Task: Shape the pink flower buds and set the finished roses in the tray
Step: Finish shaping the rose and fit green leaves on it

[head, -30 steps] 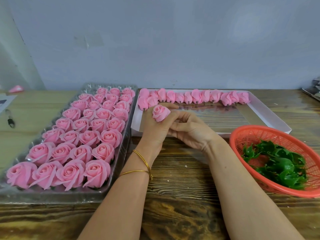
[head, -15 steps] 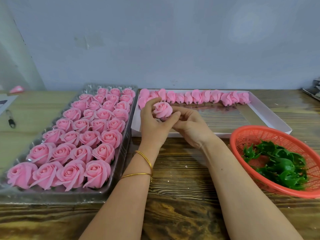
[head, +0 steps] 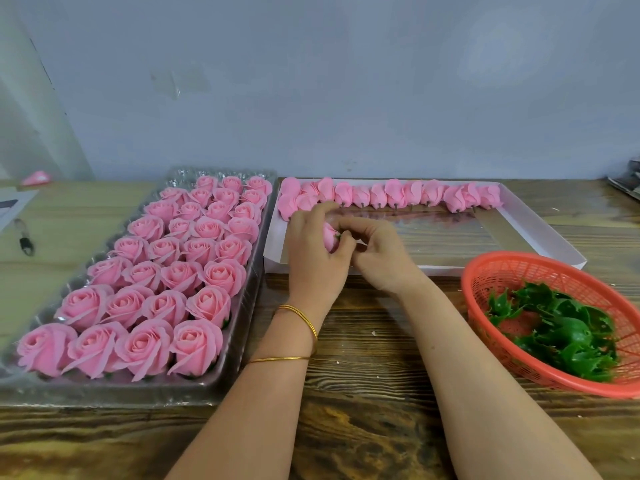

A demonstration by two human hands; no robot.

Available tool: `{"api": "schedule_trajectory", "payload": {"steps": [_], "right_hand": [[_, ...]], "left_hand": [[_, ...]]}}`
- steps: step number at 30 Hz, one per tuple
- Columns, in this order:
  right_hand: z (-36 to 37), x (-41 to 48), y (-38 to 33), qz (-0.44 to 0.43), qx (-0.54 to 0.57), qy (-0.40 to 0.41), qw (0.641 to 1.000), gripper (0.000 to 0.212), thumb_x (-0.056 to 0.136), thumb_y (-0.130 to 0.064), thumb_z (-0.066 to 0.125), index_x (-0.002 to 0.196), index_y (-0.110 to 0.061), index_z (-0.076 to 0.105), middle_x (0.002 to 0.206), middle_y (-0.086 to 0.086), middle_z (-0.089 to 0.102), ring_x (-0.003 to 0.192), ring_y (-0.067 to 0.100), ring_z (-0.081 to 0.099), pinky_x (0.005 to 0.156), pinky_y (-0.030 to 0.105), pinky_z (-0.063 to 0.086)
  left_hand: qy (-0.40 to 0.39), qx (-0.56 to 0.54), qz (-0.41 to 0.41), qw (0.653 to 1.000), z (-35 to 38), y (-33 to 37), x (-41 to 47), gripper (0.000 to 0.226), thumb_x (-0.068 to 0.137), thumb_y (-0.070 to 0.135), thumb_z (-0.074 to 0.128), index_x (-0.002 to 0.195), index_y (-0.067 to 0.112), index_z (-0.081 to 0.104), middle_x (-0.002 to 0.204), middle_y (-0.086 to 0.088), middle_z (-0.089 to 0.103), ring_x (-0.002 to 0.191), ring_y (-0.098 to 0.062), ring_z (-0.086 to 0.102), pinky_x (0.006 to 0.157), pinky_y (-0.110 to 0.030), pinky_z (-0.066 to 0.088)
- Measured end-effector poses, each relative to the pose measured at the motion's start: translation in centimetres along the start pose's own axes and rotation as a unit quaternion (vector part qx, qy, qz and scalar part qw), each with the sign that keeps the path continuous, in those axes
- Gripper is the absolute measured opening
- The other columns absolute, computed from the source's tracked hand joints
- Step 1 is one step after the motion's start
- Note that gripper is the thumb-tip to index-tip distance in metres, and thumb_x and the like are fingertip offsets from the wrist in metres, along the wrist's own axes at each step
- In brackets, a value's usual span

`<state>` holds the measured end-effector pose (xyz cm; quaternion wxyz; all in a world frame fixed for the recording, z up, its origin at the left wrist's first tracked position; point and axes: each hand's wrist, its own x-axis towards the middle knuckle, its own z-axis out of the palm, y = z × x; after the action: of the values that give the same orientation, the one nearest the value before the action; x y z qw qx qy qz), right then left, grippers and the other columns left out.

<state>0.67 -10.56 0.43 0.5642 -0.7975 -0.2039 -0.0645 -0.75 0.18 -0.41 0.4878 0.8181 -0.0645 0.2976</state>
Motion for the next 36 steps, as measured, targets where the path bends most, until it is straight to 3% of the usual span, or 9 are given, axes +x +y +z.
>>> {"api": "schedule_trajectory", "payload": {"steps": [5,9,11,14,17,22,27,30,36], "right_hand": [[0.0,0.2,0.6,0.018,-0.017,0.001,1.0,0.049,0.08,0.022,0.05,0.119,-0.001,0.066,0.11,0.006,0.068,0.11,0.018,0.062,0.099,0.041,0.052],[0.0,0.2,0.9,0.022,-0.018,0.019,0.999,0.043,0.077,0.019,0.058,0.111,-0.004,0.07,0.11,0.009,0.066,0.107,0.022,0.061,0.096,0.042,0.052],[0.0,0.2,0.8,0.019,-0.012,0.024,0.999,0.042,0.076,0.019,0.059,0.104,-0.011,0.071,0.102,0.003,0.066,0.102,0.022,0.061,0.09,0.034,0.053],[0.0,0.2,0.8,0.02,-0.01,0.029,0.999,0.048,0.074,0.02,0.058,0.094,-0.023,0.065,0.095,-0.002,0.063,0.091,0.012,0.06,0.084,0.03,0.053],[0.0,0.1,0.7,0.034,0.026,0.037,0.998,0.047,0.072,0.022,0.056,0.087,-0.023,0.06,0.09,-0.005,0.061,0.078,-0.003,0.058,0.076,0.027,0.052],[-0.1,0.1,0.6,0.049,0.065,0.042,0.996,0.04,0.074,0.015,0.062,0.089,-0.021,0.053,0.09,-0.006,0.058,0.085,0.012,0.059,0.074,0.037,0.053],[-0.1,0.0,0.2,0.054,0.074,0.033,0.995,0.037,0.068,0.005,0.061,0.089,-0.023,0.053,0.091,-0.002,0.058,0.08,0.011,0.058,0.062,0.025,0.049],[-0.2,-0.1,0.3,0.061,0.089,0.031,0.994,0.037,0.071,0.005,0.065,0.092,-0.023,0.054,0.091,0.001,0.062,0.081,0.013,0.062,0.065,0.03,0.052],[-0.3,0.0,-0.1,0.077,0.092,0.041,0.992,0.052,0.073,0.009,0.073,0.117,-0.011,0.053,0.115,0.003,0.059,0.089,0.018,0.065,0.077,0.038,0.059]], "left_hand": [[-0.035,0.036,-0.016,0.999,0.2,0.0,-0.1,0.026,0.085,0.009,0.063,0.111,0.013,0.063,0.105,-0.008,0.047,0.102,-0.026,0.051,0.091,-0.038,0.046],[-0.039,0.044,-0.018,0.998,0.1,0.0,-0.1,0.023,0.087,0.012,0.063,0.11,0.012,0.064,0.103,-0.007,0.048,0.103,-0.025,0.051,0.091,-0.033,0.044],[-0.043,0.051,-0.018,0.998,0.1,0.0,-0.1,0.023,0.088,0.012,0.063,0.11,0.012,0.065,0.103,-0.006,0.048,0.102,-0.023,0.051,0.088,-0.026,0.042],[-0.051,0.049,-0.017,0.997,0.1,0.1,-0.1,0.023,0.088,0.011,0.061,0.111,0.013,0.065,0.103,-0.004,0.048,0.102,-0.021,0.051,0.086,-0.023,0.04],[-0.053,0.05,-0.015,0.997,0.2,0.1,0.0,0.025,0.089,0.012,0.06,0.113,0.013,0.065,0.103,-0.002,0.047,0.102,-0.02,0.051,0.085,-0.021,0.039],[-0.042,0.057,-0.017,0.997,0.2,0.1,0.0,0.022,0.09,0.012,0.058,0.111,0.012,0.066,0.101,-0.003,0.047,0.099,-0.02,0.051,0.079,-0.017,0.034],[-0.036,0.062,-0.013,0.997,0.2,0.0,0.1,0.018,0.09,0.011,0.058,0.107,0.01,0.064,0.1,0.001,0.044,0.101,-0.021,0.051,0.082,-0.022,0.038],[-0.036,0.064,-0.011,0.997,0.1,0.2,0.0,0.016,0.092,0.011,0.057,0.106,0.01,0.062,0.102,0.001,0.044,0.102,-0.02,0.051,0.082,-0.021,0.037],[0.015,0.07,0.01,0.997,-0.8,1.2,0.5,0.008,0.092,0.006,0.057,0.098,0.006,0.061,0.101,-0.005,0.047,0.097,-0.019,0.051,0.072,-0.006,0.033]]}}
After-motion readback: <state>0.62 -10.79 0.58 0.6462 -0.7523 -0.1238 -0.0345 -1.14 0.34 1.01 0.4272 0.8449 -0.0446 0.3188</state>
